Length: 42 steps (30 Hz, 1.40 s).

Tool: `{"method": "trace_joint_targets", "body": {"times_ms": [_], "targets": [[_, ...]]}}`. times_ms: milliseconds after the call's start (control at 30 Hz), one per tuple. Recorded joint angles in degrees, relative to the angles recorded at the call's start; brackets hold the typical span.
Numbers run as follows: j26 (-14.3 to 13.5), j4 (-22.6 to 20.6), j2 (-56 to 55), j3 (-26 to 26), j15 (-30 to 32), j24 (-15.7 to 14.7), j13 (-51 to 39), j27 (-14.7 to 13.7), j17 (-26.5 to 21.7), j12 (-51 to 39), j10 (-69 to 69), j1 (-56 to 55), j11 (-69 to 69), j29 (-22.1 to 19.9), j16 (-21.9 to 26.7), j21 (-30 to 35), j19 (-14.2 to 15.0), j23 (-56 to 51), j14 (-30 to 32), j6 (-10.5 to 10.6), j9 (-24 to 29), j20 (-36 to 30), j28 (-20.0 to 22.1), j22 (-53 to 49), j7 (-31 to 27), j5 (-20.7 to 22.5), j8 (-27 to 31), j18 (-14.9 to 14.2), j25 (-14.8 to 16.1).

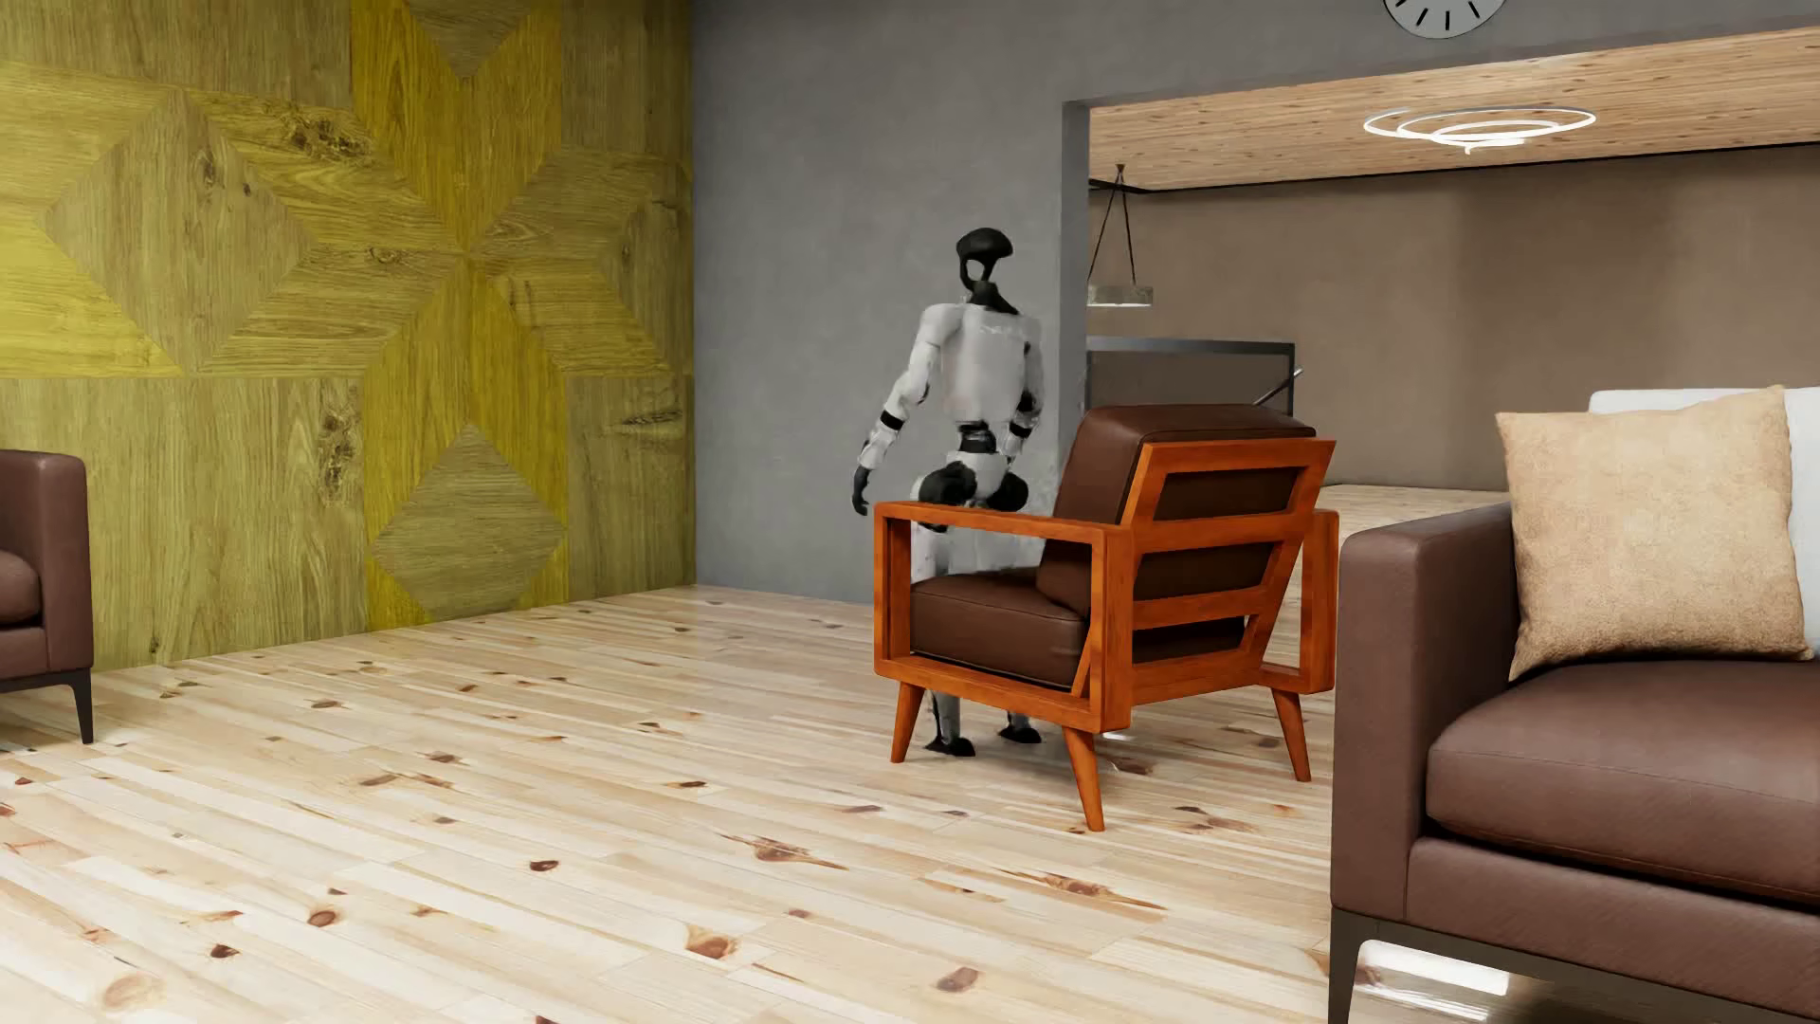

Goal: Take a seat on the chair

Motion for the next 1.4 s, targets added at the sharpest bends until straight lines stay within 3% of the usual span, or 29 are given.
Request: {"method": "trace_joint_targets", "body": {"times_ms": [67, 133, 367, 500, 600, 700, 867, 1033, 1133, 1200, 1333, 1400], "targets": [[1.86, -0.14, 1.75, -0.12, -0.85, -0.52, 0.07, 2.75, 1.06, 0.98, -1.73, 2.93, 0.18, -2.43, -1.6, -0.28, -0.01, 7.41, -0.25, -0.09, -1.95, 1.63, 1.86, 6.16, 0.6, -0.14, -0.46, -0.11, 0.42], [2.68, -0.06, 2.5, -0.37, -1.37, -0.63, 0.42, 3.63, 0.99, 2.78, -2.08, 4.12, 0.35, -3.09, -2.81, -0.72, 0.32, 10.88, -0.92, -0.07, -3.58, 3.33, 2.44, 8.63, 0.87, -0.39, -0.53, -0.4, -0.35], [0.51, 0.2, 3.04, -0.56, -2.08, 1.29, 4.76, 1.79, -1.48, 8.86, -2.11, 5.09, 0.51, -0.2, -5.21, -2.85, 0.31, 5.26, -2.17, 0.21, -6.61, 4.4, -2.83, 1.75, 0.14, -0.84, 0.77, -0.58, 0.2], [1.22, 0.51, 3.03, -0.6, -3.41, 0.28, 4.56, 2.56, 0.57, 8.33, -1.31, 3.97, -0.1, -0.78, -5.54, -2.64, 0.46, 5.26, -1.85, 0.31, -6.84, 4.16, -1.42, 2.38, -0.81, -0.69, 2.96, 0.13, 0.82], [0.65, 0.29, 3.15, -0.66, -2.14, 0.86, 5.31, 1.87, 0.99, 7.57, -1.53, 4.28, 0.04, -0.04, -4.02, -2.69, -0.13, 2.96, -1.81, 0.07, -6.33, 3.13, -2.01, 1.72, -0.63, -0.43, 2.26, 0.42, 0.52], [1.02, 0.06, 3.44, -0.58, -1.86, -0.39, 5.4, 1.49, 1.23, 7.1, -2.23, 5.01, 0.06, 0.76, -3.76, -2.08, -0.33, 2.87, -1.77, 0.04, -6.06, 3.58, -0.61, 3.0, -0.16, -0.3, 1.02, 0.24, 0.12], [1.31, -0.19, 3.49, -0.54, -1.72, -0.13, 3.84, 2.69, 1.38, 6.1, -1.94, 4.61, -0.02, -0.42, -3.83, -1.59, -0.87, 5.45, -1.73, 0.15, -5.33, 2.52, -0.67, 3.36, -0.25, -0.09, 0.49, 0.54, 0.95], [1.53, -0.36, -0.93, -0.35, -2.48, 1.56, -1.46, 3.77, 1.12, 0.23, 2.97, 0.06, 6.15, -0.5, -4.1, 2.3, -1.79, 4.58, -1.62, 0.1, -0.28, -2.71, -1.64, 1.06, -1.34, -0.23, 1.01, 1.48, 1.43], [2.25, 0.38, -11.68, 0.46, -3.95, 1.76, -8.66, 3.65, 0.5, -6.54, 16.77, -12.42, 17.12, 1.12, -4.05, 8.19, -1.08, 1.09, -4.38, -0.05, 4.69, -7.31, -1.35, -2.07, -3.12, -1.65, 3.81, 0.92, 0.15], [1.98, 1.81, -20.99, 0.73, -5.36, 1.7, -14.72, 2.64, -1.3, -11.6, 27.26, -22.7, 25.83, 2.3, -3.21, 14.11, 1.11, -4.73, -6.7, 0.14, 9.44, -10.11, -0.91, -6.56, -3.82, -3.42, 5.65, -0.56, -1.28], [0.13, 3.97, -38.05, 0.48, -9.17, 2.12, -28.71, 0.09, -5.39, -21.52, 47.37, -40.56, 43.87, 3.71, 0.32, 28.9, 2.13, -16.53, -11.63, 0.08, 20.64, -18.26, 0.68, -15.7, -4.73, -4.68, 8.97, -1.79, -4.83], [-1.92, 4.77, -47.33, 0.42, -10.94, 4.42, -36.4, -1.6, -7.64, -26.48, 57.02, -49.99, 53.02, 5.25, 4.58, 35.48, 3.17, -21.75, -13.67, -0.13, 25.64, -22.26, -2.11, -23.94, -5.88, -5.09, 11.13, -2.47, -6.91]]}}
